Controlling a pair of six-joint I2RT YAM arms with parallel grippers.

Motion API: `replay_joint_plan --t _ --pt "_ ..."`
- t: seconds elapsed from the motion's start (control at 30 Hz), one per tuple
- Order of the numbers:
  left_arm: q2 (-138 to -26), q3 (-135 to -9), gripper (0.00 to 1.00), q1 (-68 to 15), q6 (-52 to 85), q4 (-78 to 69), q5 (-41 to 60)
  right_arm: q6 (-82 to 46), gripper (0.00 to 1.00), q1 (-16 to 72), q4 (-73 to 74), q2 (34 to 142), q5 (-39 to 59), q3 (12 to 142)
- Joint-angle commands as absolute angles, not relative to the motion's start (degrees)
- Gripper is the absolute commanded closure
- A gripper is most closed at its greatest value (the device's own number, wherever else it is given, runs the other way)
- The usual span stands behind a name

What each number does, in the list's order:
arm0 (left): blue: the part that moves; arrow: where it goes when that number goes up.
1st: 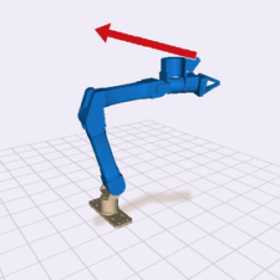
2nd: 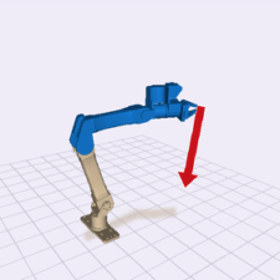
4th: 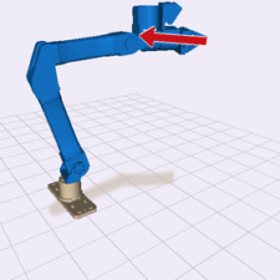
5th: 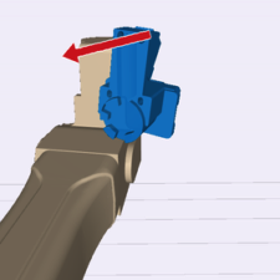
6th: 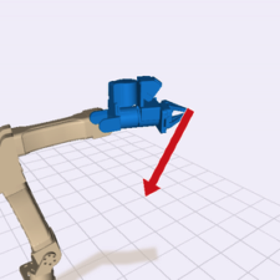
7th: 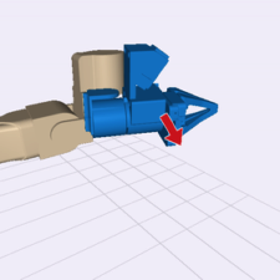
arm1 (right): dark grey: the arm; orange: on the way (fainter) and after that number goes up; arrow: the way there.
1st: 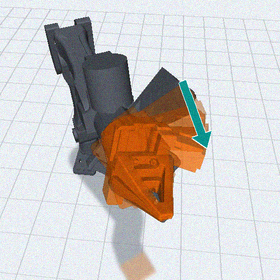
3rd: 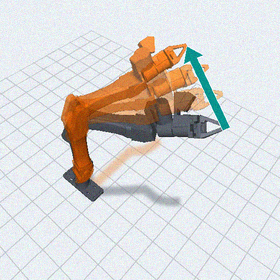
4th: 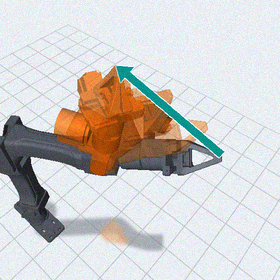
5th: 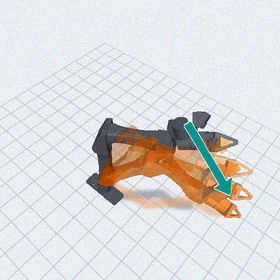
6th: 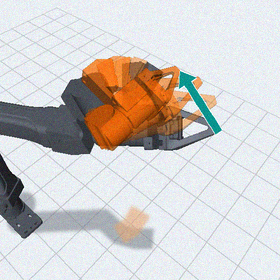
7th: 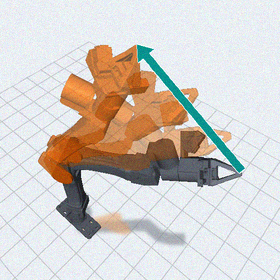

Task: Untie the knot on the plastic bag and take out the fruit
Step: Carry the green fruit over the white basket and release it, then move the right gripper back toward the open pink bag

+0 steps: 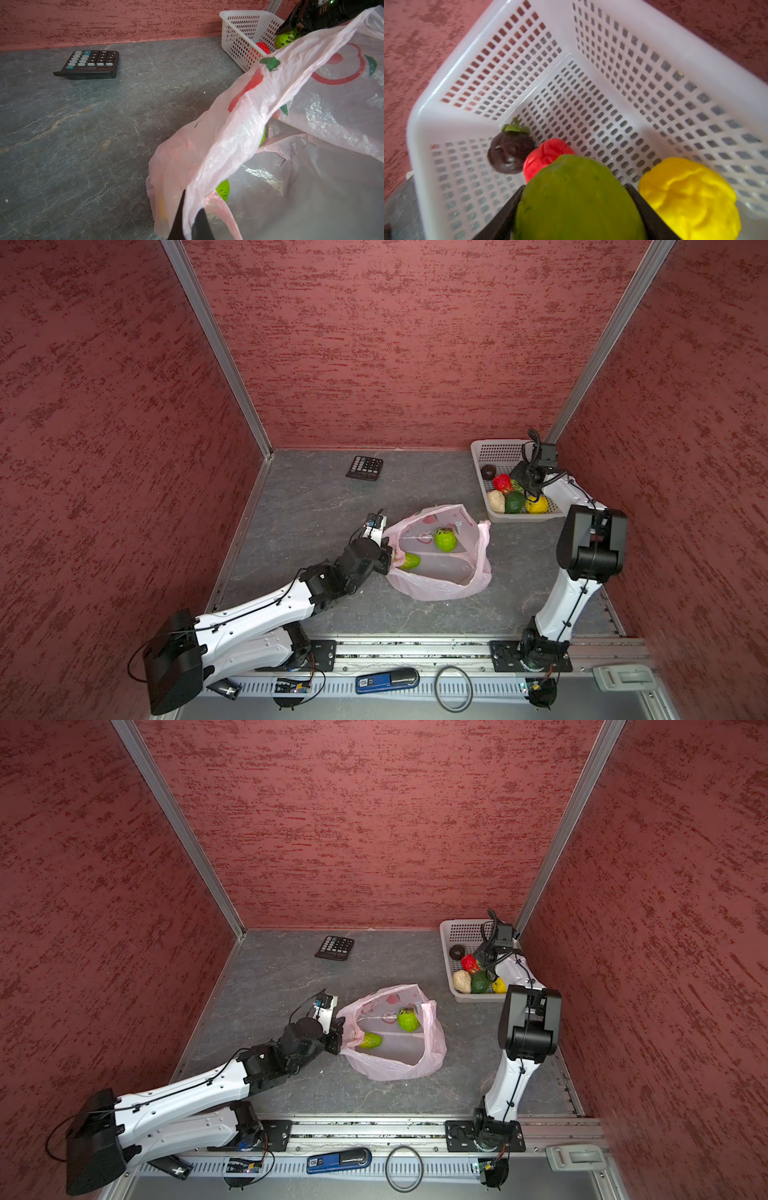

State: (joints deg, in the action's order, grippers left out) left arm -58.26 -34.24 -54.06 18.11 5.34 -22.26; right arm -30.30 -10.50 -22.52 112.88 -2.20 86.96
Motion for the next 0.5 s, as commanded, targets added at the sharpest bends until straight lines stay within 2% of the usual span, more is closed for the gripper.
replay_joint_plan --t 0.0,0.13,0.2,0.47 --pt "-57.6 -35.6 1.00 -53.6 17.7 5.2 -21.6 -27.8 0.29 -11.2 -24.0 115.6 -2.1 91.9" --pt "-57.8 -35.8 1.00 -53.5 17.7 4.9 -21.6 -27.0 0.13 -11.3 -26.4 117.8 -3.6 94.5" --pt "-57.8 -35.8 1.00 -53.6 17.8 4.8 -21.6 -27.2 0.10 -11.2 -26.7 117.7 -3.9 94.6" --pt "-57.8 -36.0 1.00 -53.4 17.5 4.2 -21.6 -27.2 0.07 -11.1 -26.4 114.5 -3.6 92.4"
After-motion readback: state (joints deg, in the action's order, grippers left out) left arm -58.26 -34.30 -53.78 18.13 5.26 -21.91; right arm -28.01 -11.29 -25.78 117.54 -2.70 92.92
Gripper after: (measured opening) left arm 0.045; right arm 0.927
